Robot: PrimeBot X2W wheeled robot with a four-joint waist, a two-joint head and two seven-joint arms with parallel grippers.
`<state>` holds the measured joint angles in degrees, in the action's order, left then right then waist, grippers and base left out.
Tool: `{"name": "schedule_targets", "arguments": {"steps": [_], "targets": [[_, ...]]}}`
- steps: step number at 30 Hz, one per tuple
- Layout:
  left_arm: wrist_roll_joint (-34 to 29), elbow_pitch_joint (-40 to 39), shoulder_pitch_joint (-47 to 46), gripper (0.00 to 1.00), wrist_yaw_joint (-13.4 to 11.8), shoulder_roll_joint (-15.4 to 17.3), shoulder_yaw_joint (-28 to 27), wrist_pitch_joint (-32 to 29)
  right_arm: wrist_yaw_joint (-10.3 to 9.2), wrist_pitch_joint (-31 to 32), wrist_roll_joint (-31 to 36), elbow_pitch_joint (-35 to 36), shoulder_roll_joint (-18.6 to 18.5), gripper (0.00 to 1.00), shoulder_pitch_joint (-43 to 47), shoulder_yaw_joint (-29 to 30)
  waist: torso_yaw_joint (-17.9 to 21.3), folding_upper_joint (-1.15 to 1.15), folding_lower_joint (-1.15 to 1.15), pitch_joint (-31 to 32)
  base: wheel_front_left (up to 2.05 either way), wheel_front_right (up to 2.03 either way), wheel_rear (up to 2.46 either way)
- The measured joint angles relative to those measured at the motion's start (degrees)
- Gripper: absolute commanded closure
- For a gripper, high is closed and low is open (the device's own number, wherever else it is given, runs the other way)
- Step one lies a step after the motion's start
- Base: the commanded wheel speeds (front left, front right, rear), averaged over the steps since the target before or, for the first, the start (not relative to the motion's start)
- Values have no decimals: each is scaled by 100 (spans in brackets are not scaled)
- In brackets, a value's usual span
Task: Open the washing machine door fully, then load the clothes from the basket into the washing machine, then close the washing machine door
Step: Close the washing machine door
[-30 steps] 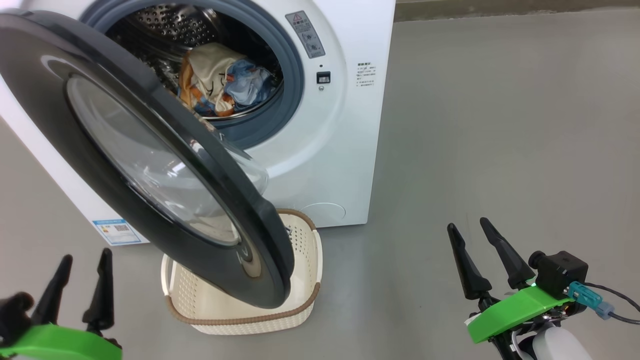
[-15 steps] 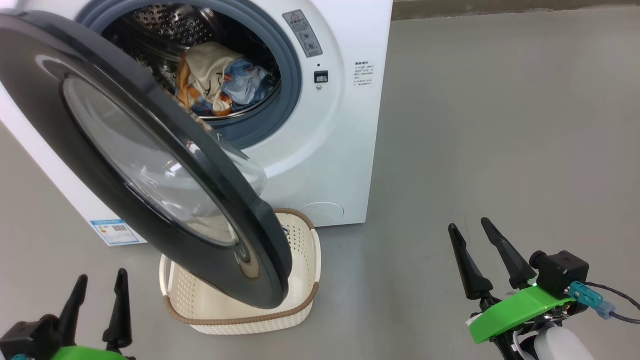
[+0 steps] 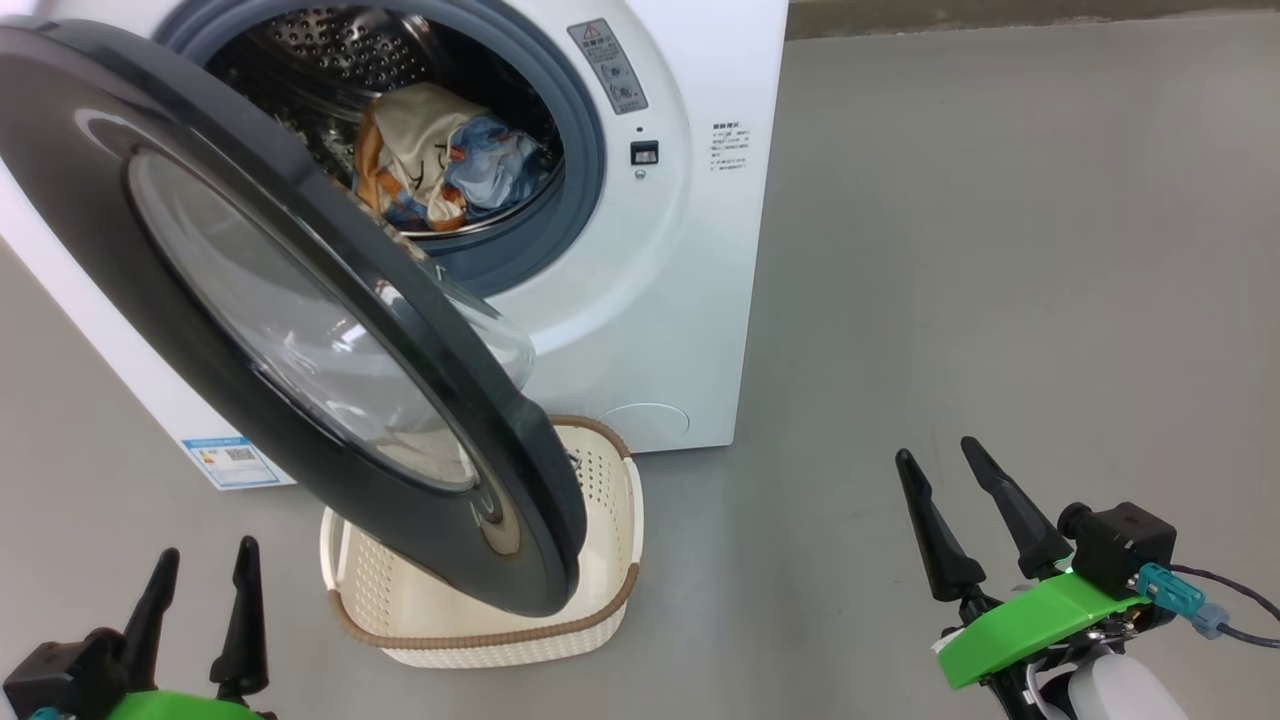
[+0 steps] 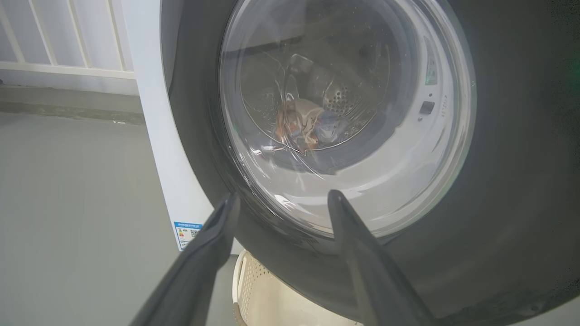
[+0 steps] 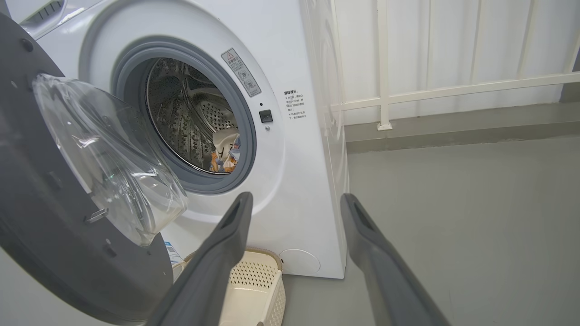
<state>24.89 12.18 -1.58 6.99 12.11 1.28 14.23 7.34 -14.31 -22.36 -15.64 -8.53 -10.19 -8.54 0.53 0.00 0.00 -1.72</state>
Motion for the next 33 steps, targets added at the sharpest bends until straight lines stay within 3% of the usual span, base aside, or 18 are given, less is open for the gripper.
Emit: {"name": "schedule_targets", "arguments": {"steps": [11,13,14,16,17,25,33], "targets": [[-48,-12,-7,0,8,-51,2,16,0,0,0,-1,-29,0,0,-34,-45,0,0,-25,0,0,0],[-49,-13,-11,0,8,-68,2,16,0,0,0,1,-41,7,0,-45,-76,0,0,-24,0,0,0],[-52,-14,-26,0,9,-97,9,16,0,0,0,9,-53,42,0,-65,-127,0,0,-25,0,0,0],[-57,-15,-47,0,9,-112,15,16,0,0,0,25,-59,77,-1,-102,-192,0,0,-23,0,0,0],[-58,-15,-63,0,9,-120,16,16,0,0,0,43,-64,100,-2,-124,-230,0,0,-21,0,0,0],[-62,-24,-72,0,33,-207,29,37,0,0,-289,586,-15,100,-131,-189,-600,0,0,-15,0,0,0],[-65,38,-73,0,34,-277,169,40,0,-42,-561,1800,94,100,-564,-604,-1006,0,0,-11,0,0,0]]}}
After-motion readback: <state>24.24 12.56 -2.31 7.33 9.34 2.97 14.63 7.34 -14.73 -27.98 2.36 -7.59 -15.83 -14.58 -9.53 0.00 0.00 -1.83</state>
